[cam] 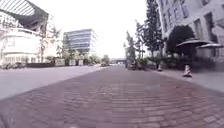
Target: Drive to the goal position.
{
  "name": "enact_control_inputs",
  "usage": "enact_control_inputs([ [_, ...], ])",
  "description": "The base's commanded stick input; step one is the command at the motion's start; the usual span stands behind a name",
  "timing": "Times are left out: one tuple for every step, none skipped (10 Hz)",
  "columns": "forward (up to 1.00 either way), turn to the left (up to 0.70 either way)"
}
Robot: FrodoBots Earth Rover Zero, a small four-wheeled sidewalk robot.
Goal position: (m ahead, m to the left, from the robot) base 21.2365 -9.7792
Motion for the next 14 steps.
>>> enact_control_inputs([
  [0.69,0.0],
  [0.69,0.0],
  [0.69,0.0],
  [0.7,0.06],
  [0.69,0.13],
  [0.69,0.14],
  [0.69,0.11],
  [0.69,0.01],
  [0.69,0.0],
  [0.69,0.0],
  [0.69,0.0],
  [0.69,0.0],
  [0.69,0.0],
  [0.69,0.0],
])
